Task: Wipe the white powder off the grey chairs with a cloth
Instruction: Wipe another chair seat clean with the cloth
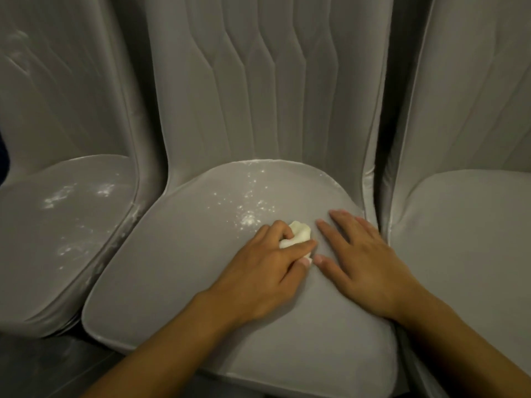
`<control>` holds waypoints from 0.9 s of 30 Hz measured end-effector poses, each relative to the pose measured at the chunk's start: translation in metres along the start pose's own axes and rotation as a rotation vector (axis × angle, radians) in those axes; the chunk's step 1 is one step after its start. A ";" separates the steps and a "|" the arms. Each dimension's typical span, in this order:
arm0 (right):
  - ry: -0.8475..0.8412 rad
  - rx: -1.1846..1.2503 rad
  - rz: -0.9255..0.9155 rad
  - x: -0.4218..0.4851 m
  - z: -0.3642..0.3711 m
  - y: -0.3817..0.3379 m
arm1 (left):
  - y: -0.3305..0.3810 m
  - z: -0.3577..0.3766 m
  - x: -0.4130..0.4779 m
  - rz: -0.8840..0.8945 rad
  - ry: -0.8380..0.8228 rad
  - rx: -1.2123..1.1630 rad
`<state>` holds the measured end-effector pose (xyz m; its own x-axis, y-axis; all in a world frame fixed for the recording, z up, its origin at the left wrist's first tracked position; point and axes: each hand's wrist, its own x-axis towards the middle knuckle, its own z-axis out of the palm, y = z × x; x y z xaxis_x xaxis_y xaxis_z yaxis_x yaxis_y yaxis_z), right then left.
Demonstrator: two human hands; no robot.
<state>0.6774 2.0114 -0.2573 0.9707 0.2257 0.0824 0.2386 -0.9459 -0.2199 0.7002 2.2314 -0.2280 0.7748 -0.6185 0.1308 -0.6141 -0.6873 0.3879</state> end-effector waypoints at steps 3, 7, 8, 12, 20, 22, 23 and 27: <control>-0.004 -0.018 0.002 0.000 0.001 0.001 | -0.004 0.001 -0.002 0.022 -0.007 -0.060; -0.004 -0.045 0.022 -0.001 0.002 0.001 | -0.002 0.007 0.000 0.009 -0.006 -0.034; 0.000 -0.054 0.031 -0.001 0.000 0.000 | -0.002 0.008 -0.001 0.012 0.001 -0.017; 0.001 -0.055 0.041 -0.003 0.000 -0.002 | -0.001 0.009 0.002 0.041 -0.003 -0.016; -0.111 0.089 0.309 0.009 -0.020 -0.042 | -0.029 -0.027 -0.009 0.102 0.034 -0.108; -0.117 0.070 0.357 0.013 -0.012 -0.054 | -0.058 -0.041 -0.015 0.048 0.139 -0.097; -0.114 0.036 0.370 0.013 -0.006 -0.057 | -0.073 -0.049 -0.019 0.022 0.191 -0.094; -0.075 0.015 0.386 0.005 0.002 -0.061 | -0.115 -0.090 -0.030 -0.161 0.348 -0.085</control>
<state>0.6681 2.0708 -0.2459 0.9884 -0.1288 -0.0805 -0.1444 -0.9612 -0.2351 0.7611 2.3629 -0.1941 0.8740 -0.3290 0.3577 -0.4769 -0.7221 0.5011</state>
